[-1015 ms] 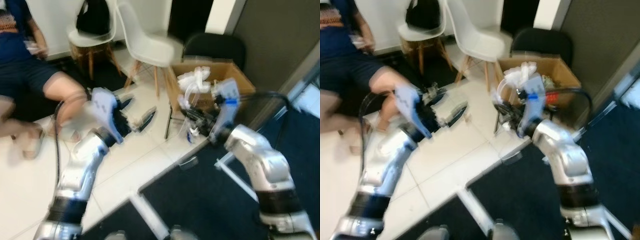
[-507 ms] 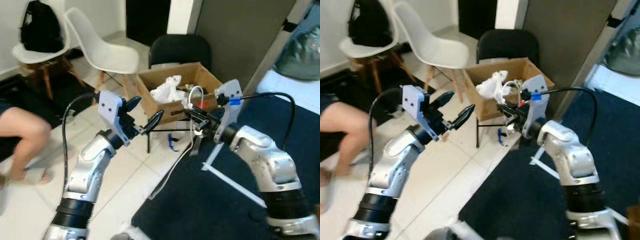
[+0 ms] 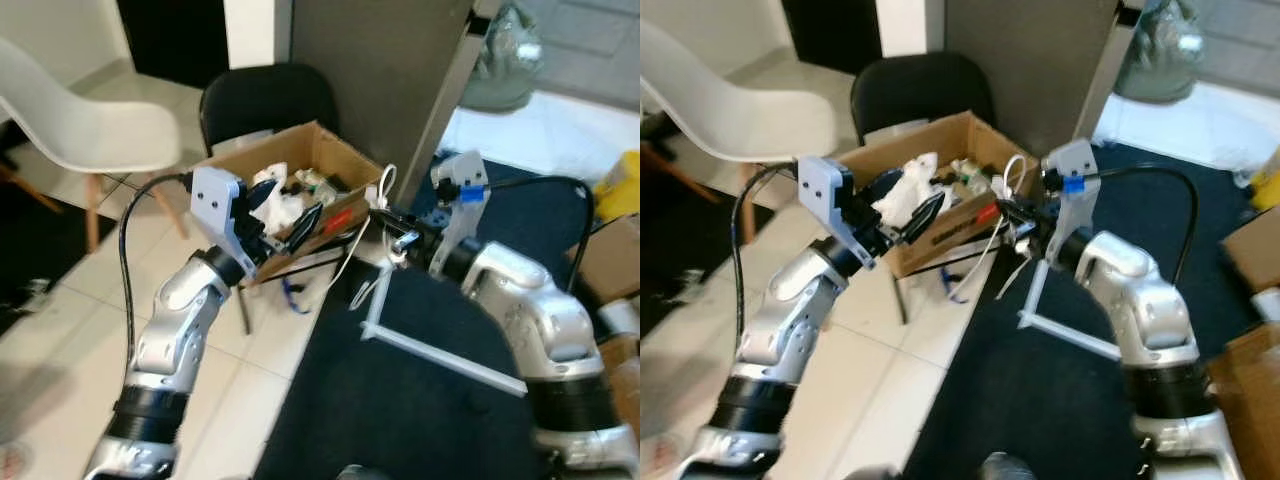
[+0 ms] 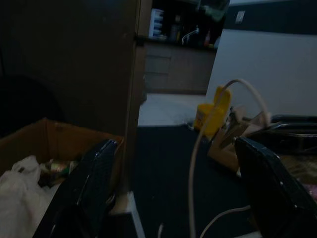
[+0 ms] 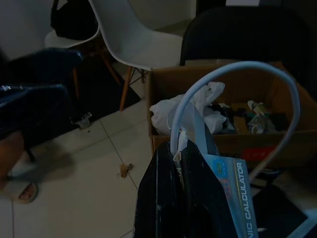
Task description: Picking trash to rubbish bin
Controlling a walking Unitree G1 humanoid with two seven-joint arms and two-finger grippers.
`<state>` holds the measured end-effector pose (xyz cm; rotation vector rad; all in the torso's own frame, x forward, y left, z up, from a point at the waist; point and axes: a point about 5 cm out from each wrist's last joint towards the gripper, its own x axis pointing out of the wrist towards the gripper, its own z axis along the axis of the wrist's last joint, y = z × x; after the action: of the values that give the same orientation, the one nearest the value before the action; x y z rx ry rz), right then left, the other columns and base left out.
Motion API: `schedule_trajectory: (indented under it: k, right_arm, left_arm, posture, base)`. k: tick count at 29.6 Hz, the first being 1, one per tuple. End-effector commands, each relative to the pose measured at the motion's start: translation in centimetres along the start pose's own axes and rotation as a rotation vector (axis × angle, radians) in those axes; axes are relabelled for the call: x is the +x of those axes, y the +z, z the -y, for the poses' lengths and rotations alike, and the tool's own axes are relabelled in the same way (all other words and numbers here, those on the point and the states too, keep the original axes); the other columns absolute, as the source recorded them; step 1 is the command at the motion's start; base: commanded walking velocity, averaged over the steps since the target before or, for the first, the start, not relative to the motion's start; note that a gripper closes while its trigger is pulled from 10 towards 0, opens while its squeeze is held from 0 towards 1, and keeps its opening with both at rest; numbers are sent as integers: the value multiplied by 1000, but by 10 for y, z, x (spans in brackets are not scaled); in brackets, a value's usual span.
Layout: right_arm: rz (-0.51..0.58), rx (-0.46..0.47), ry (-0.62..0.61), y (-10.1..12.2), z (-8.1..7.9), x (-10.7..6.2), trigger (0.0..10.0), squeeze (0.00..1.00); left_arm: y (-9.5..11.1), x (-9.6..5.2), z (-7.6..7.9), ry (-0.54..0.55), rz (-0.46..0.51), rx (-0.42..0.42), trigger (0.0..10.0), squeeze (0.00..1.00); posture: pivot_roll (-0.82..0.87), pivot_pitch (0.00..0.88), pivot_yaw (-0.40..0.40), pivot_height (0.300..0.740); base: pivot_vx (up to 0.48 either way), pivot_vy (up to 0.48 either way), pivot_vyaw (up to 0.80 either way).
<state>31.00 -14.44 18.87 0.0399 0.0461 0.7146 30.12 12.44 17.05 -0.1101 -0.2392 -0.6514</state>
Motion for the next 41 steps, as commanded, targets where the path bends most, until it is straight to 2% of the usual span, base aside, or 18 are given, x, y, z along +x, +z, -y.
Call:
schedule_trajectory:
  k: [1, 11, 31, 41]
  right_arm:
    - [-15, -5, -9, -2, 2, -3, 10000, 0]
    - [-3, -8, -20, -1, 3, -3, 10000, 0]
    - [-3, -14, -21, -1, 3, -4, 10000, 0]
    - [-5, -19, -18, -1, 2, -4, 10000, 0]
  left_arm:
    - [-1, 0, 1, -3, -10, -4, 10000, 0]
    - [0, 0, 0, 3, -15, 3, 10000, 0]
    - [1, 0, 1, -1, -14, 0, 10000, 0]
    - [2, 2, -3, 39, -1, 6, 10000, 0]
  posture:
    - [-39, 0, -27, 740]
    - [-40, 0, -27, 740]
    - [-43, 0, -25, 740]
    - [-44, 0, -23, 740]
  base:
    - [0, 0, -800]
    - [0, 0, -160]
    - [0, -437, 0]
    - [0, 0, 0]
